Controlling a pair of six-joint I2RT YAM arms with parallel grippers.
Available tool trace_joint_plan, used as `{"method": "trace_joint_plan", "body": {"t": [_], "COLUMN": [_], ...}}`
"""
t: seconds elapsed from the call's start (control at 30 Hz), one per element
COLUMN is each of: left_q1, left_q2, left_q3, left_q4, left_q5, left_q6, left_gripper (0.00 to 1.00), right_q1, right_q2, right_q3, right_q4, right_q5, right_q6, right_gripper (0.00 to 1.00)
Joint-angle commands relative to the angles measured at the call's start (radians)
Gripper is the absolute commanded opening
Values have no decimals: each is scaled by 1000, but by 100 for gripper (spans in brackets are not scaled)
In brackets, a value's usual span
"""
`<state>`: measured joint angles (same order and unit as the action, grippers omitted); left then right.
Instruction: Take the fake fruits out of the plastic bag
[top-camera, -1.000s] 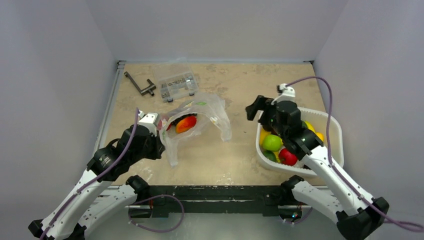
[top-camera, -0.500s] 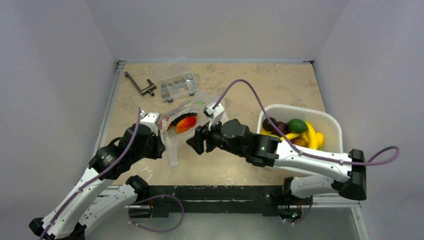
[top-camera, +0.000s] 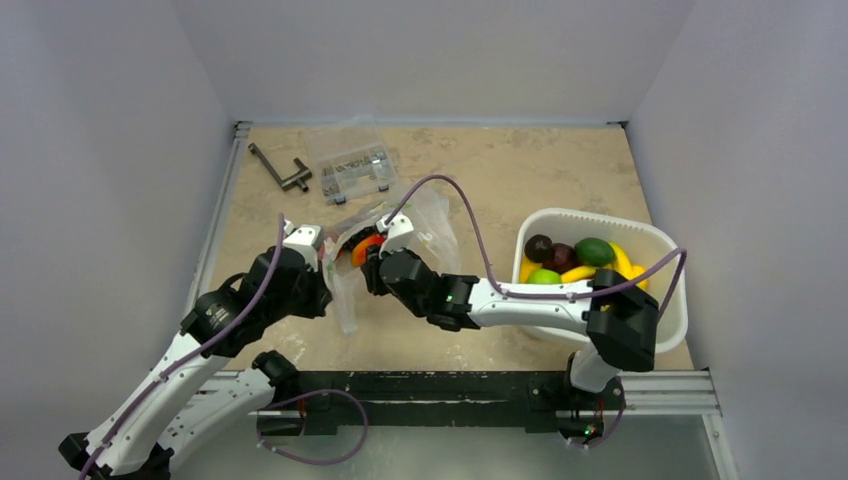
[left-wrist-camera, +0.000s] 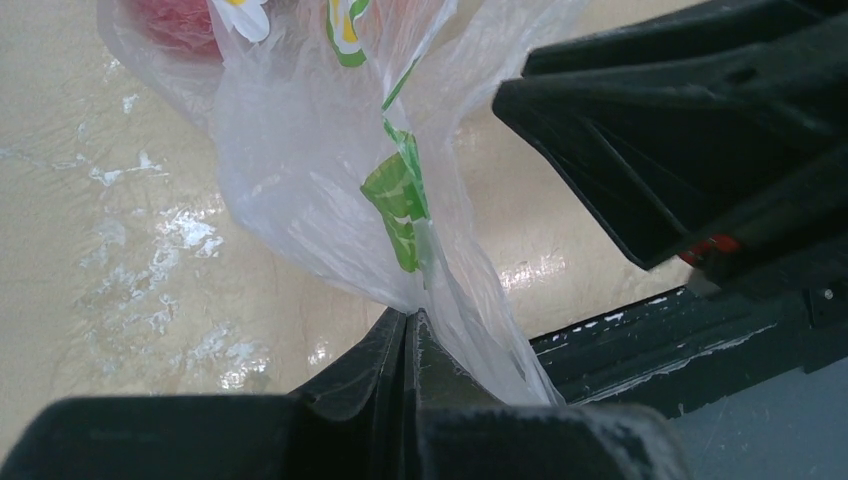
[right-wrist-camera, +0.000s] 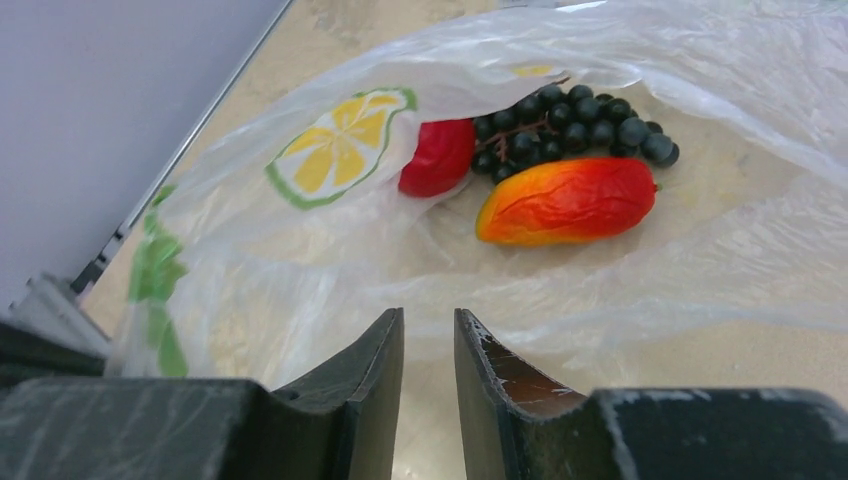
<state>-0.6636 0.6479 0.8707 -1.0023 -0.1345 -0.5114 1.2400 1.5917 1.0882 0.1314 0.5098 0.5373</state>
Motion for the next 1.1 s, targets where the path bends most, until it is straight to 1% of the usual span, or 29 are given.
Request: {"method": "trace_joint_plan", "body": {"t": [0.0, 0.07, 0.13, 0.3, 0.43, 0.57, 0.67, 0.73, 0.83, 0.93, 1.07], "left_q1": [-7, -10, -13, -17, -18, -19, -19, -19, -20, -20, -20], "left_q2": [4, 2, 1, 12, 32, 39, 40, 42, 41, 40, 36], "left_q3": [-2, -4, -5, -7, -4, -4, -4, -3, -3, -4, -5], "left_q4": [41, 41, 43, 49, 48, 48, 49, 49, 48, 48, 48], "left_q5": [10, 12, 16, 27, 34, 38, 40, 41, 40, 38, 38], "left_q6": [18, 19, 20, 25, 29, 30, 31, 32, 31, 31, 30], "left_gripper": [0, 0, 0, 0, 0, 0, 0, 0, 0, 0, 0], "right_q1": [-43, -71, -88, -102, -129, -140, -149, -152, -160, -166, -177], "right_q2": [78, 129, 172, 272, 332, 356, 375, 386, 397, 412, 440], "right_q3": [26, 20, 26, 91, 123, 132, 145, 160, 165, 188, 203], "right_q4": [174, 218, 272, 300, 268, 228, 199, 157, 130, 69, 71], "right_q5": [143, 151, 146, 159, 166, 205, 196, 209, 210, 210, 198], "right_q6": [86, 119, 107, 72, 120, 173, 223, 260, 309, 356, 375], "right_gripper": [25, 25, 25, 26, 29, 35, 37, 41, 50, 60, 77]}}
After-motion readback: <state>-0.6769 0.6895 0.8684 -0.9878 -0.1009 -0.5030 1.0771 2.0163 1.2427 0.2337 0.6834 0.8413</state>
